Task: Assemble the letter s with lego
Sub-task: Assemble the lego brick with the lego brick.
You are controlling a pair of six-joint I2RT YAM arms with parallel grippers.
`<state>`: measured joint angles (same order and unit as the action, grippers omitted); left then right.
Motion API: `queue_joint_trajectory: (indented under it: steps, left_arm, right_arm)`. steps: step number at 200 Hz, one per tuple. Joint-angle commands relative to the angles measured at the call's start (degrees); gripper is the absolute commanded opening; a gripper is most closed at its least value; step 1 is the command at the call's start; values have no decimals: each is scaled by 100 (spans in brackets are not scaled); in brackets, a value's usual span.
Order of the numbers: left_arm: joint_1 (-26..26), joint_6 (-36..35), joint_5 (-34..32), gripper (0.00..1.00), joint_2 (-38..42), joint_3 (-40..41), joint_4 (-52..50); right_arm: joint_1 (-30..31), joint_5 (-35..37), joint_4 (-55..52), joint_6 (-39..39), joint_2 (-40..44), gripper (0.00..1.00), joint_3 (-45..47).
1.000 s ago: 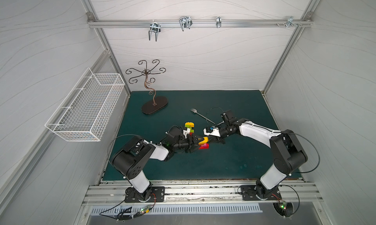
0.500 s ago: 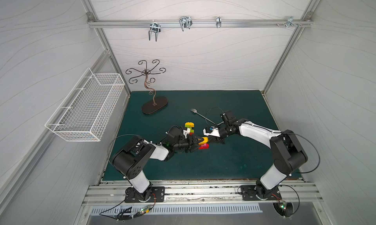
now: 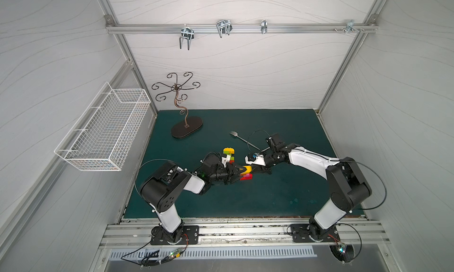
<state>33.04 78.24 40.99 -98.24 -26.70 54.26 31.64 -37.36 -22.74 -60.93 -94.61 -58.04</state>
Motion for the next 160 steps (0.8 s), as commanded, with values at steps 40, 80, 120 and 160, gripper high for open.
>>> queue_joint_trajectory:
  steps: [40,80,120,160]
  left_arm:
    - [1,141,66,51,-126,-89,331]
    - [-3,122,84,50,-150,-99,287]
    - [-5,112,84,60,-227,-99,227]
    - [0,22,76,73,-136,-133,-3]
  right_arm:
    - [43,246,-272,-25,22,0,-67]
    - [44,271,-309,-16,3,2,-119]
    - [32,256,-361,54,-49,8,-173]
    - [26,194,-383,83,-47,25,-175]
